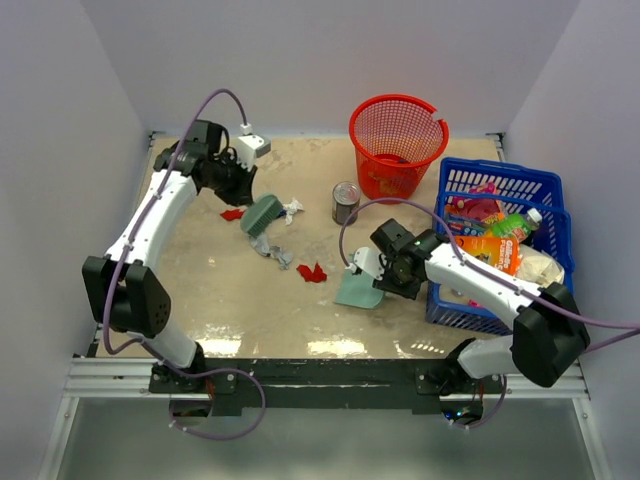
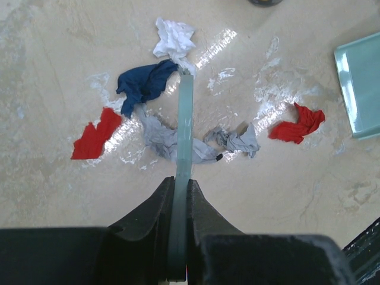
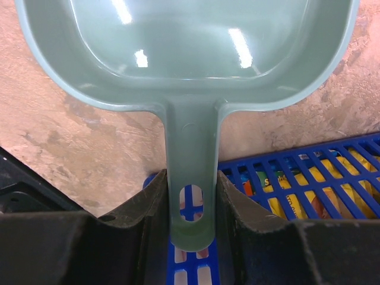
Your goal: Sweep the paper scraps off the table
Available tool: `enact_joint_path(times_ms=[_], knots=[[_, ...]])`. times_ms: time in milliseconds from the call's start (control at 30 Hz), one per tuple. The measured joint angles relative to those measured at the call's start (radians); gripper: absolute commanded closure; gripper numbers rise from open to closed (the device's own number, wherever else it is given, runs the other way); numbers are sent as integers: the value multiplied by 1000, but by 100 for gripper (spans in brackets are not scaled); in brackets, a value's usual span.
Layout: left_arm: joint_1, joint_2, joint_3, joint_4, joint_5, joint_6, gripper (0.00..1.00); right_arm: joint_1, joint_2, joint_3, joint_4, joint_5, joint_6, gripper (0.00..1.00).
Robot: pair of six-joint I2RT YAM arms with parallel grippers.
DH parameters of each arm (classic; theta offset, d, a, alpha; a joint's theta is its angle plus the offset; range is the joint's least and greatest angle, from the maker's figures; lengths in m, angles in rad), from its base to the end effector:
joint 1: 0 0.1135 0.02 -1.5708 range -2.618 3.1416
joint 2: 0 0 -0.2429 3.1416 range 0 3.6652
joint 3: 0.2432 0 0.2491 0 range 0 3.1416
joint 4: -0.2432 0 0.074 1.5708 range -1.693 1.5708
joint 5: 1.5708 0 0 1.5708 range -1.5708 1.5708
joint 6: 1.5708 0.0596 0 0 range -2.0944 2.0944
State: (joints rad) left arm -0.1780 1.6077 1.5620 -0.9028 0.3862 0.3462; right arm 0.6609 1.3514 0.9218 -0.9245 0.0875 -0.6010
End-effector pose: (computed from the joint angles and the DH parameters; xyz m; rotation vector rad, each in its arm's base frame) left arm 0.3391 -0.0838 0.3001 0.7875 2.3378 -0.4132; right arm 0.1931 0.1436 0.1742 -1.7114 2.3661 -0.1183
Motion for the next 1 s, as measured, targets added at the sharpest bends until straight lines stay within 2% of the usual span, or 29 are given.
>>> enact_joint_path(times_ms=[400, 500, 667, 733, 867, 1000], knots=[[-111, 135, -23, -30, 66, -26, 100, 0, 37, 6, 30, 0, -1, 100], [-151, 139, -32, -29, 127, -50, 100, 6, 37, 6, 33, 0, -2, 100], [-198, 139, -78, -33, 342, -113, 100, 31, 41, 6, 35, -1, -8, 100], [-199, 139, -89, -34, 432, -145, 100, 36, 48, 6, 35, -3, -9, 100], [-173, 137, -89, -28, 505, -168, 100, 39, 48, 6, 35, -4, -9, 100], [-79, 127, -88, -33, 543, -172, 100, 39, 40, -1, 35, -4, -8, 100]])
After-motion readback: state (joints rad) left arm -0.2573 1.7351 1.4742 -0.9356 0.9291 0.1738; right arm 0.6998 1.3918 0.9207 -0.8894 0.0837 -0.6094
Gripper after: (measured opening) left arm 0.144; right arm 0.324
